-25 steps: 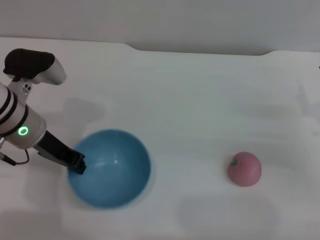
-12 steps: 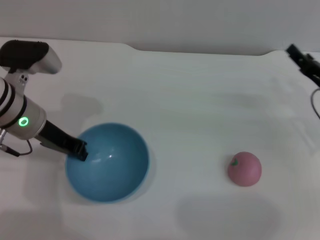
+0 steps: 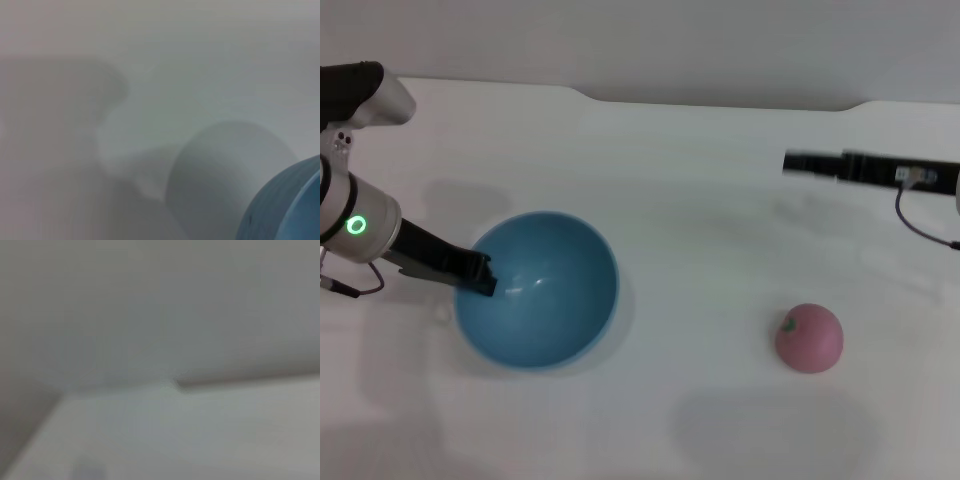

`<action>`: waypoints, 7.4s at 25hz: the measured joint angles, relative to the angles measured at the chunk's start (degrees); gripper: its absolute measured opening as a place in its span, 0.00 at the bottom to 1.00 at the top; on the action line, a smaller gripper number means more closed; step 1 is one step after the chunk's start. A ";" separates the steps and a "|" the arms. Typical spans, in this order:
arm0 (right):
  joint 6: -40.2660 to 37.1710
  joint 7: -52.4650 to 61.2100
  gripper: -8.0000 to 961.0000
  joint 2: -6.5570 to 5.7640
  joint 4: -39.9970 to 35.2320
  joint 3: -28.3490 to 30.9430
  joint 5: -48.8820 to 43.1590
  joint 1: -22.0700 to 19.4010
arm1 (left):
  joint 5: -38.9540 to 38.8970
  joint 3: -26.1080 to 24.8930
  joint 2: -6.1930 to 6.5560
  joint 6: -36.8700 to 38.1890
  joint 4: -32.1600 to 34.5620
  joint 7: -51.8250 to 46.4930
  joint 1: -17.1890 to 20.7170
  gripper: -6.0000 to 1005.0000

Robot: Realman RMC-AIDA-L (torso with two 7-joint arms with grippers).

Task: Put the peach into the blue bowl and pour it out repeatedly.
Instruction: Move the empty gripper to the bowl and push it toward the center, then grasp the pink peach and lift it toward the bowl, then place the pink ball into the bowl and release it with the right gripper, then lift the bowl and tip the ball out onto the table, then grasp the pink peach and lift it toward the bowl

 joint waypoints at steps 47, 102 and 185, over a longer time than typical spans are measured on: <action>-15.70 14.04 0.26 3.34 -15.42 -0.85 -33.29 0.95 | -6.69 0.76 -0.25 -4.83 -1.46 0.43 -1.43 0.01; -17.54 -5.31 0.54 3.20 -21.46 5.94 -11.74 -5.53 | -31.20 13.33 -0.55 -36.17 -10.75 13.63 -1.71 0.01; 12.00 -28.17 0.54 4.51 -3.82 -48.82 16.89 7.92 | -17.87 -7.58 5.01 -14.22 -6.25 8.89 2.33 0.01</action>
